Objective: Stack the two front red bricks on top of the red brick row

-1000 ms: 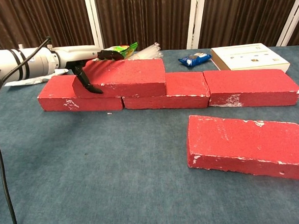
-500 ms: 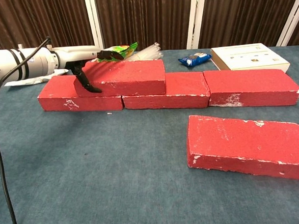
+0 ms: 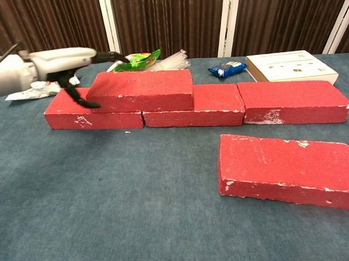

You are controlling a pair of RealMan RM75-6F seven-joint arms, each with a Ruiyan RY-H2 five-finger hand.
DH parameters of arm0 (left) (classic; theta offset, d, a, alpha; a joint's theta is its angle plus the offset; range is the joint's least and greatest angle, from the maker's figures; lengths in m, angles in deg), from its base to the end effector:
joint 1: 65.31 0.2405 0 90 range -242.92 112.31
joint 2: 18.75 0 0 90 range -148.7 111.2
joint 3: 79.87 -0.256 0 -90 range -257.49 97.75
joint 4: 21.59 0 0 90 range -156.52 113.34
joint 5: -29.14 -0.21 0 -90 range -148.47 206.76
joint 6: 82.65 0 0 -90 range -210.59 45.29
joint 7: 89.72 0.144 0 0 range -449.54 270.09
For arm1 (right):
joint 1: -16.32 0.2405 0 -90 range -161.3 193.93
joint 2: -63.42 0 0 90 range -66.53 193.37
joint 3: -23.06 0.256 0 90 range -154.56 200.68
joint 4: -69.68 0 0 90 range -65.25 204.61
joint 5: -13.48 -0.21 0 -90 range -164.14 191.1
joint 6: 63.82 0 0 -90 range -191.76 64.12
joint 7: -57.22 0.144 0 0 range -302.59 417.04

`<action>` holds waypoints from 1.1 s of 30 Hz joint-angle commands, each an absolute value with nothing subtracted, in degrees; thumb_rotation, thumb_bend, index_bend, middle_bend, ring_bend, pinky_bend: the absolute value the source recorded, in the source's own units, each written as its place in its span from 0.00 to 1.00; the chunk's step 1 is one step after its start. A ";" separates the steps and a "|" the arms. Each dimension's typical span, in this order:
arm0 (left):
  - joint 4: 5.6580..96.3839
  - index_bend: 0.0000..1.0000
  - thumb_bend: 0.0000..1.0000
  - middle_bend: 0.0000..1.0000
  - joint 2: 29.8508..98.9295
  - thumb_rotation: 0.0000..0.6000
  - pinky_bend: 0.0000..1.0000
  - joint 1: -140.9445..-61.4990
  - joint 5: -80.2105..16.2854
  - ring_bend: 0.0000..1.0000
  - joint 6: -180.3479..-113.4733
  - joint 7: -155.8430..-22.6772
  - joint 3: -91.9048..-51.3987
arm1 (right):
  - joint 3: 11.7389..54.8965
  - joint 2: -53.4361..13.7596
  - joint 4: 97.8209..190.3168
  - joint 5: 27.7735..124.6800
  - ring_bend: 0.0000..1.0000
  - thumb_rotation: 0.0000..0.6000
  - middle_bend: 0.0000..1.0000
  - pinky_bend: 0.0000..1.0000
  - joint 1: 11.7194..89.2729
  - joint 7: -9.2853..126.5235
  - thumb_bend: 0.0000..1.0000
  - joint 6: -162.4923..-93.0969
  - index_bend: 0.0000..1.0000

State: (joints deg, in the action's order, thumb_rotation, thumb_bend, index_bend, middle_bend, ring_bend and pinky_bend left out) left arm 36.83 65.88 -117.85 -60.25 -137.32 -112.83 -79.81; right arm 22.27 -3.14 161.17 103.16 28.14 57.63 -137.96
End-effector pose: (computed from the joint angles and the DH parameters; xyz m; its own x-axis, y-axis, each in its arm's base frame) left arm -0.1694 0.4146 0.0310 0.4990 0.2149 0.8395 0.7510 -0.5906 -0.2952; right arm -0.2949 -0.1997 0.1096 0.4012 -0.2087 0.8919 -0.9119 -0.1827 0.3675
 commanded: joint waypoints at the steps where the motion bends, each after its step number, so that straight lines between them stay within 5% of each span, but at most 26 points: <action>1: 44.16 0.00 0.25 0.00 60.91 1.00 0.04 -109.30 -60.13 0.00 -144.14 -103.39 -83.96 | 21.54 -4.78 161.19 104.38 0.00 1.00 0.00 0.00 29.06 59.61 0.11 -136.50 0.00; 14: 42.34 0.00 0.26 0.00 62.06 1.00 0.04 -93.32 -58.71 0.00 -155.61 -99.62 -87.89 | 24.71 -12.95 166.95 96.18 0.00 1.00 0.00 0.00 36.28 45.49 0.11 -124.18 0.00; 29: 37.65 0.00 0.26 0.00 62.39 1.00 0.04 -89.62 -61.29 0.00 -158.49 -108.48 -86.79 | 27.46 -22.39 164.94 82.03 0.00 1.00 0.00 0.00 40.51 31.76 0.11 -120.94 0.00; 33: 37.80 0.00 0.26 0.00 62.09 1.00 0.04 -89.41 -61.75 0.00 -158.45 -108.51 -86.44 | 27.78 -23.90 163.78 79.99 0.00 1.00 0.01 0.09 41.28 30.36 0.11 -121.06 0.07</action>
State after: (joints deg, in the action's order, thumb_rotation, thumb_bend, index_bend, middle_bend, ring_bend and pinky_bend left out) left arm 37.79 62.11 -89.43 -61.73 -158.46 -108.53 -86.45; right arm 27.63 -23.52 164.12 80.35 40.99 30.73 -121.00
